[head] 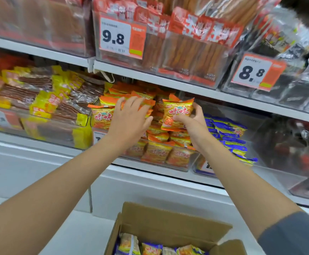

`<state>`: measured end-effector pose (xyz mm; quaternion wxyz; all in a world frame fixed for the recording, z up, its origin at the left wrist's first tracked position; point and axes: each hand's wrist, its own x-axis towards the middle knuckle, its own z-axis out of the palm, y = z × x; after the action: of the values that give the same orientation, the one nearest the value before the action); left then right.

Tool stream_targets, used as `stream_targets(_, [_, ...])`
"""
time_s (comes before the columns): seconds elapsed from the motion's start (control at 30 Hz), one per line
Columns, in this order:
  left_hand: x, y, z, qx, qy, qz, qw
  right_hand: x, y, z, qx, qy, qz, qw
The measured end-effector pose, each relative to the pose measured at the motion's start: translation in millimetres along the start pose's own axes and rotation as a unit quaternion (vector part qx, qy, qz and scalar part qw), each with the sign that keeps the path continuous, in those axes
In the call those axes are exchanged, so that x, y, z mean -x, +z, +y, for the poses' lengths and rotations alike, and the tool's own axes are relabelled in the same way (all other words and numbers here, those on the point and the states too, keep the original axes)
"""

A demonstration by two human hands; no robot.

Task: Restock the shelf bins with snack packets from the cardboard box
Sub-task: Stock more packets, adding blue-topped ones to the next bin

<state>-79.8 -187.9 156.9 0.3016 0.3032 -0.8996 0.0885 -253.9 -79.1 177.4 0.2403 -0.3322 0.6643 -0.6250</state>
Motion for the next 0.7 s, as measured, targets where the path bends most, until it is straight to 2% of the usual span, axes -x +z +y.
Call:
stream_targets(0.13, [-20, 19, -26, -0.078, 0.031, -0.049, 0.995, -56, 18, 6, 0.084, -0.019, 0.016, 0.996])
stream_targets(0.37, [-27, 29, -30, -0.091, 0.040, -0.051, 0.994, -98, 50, 22, 0.153, 0.025, 0.012, 0.988])
stream_targets(0.57, [-24, 30, -26, -0.079, 0.030, -0.029, 0.996, -83, 45, 43, 0.226, -0.085, 0.115, 0.964])
stream_targets(0.7, [-21, 30, -26, -0.076, 0.029, -0.028, 0.996, -83, 46, 40, 0.346, -0.128, 0.047, 0.928])
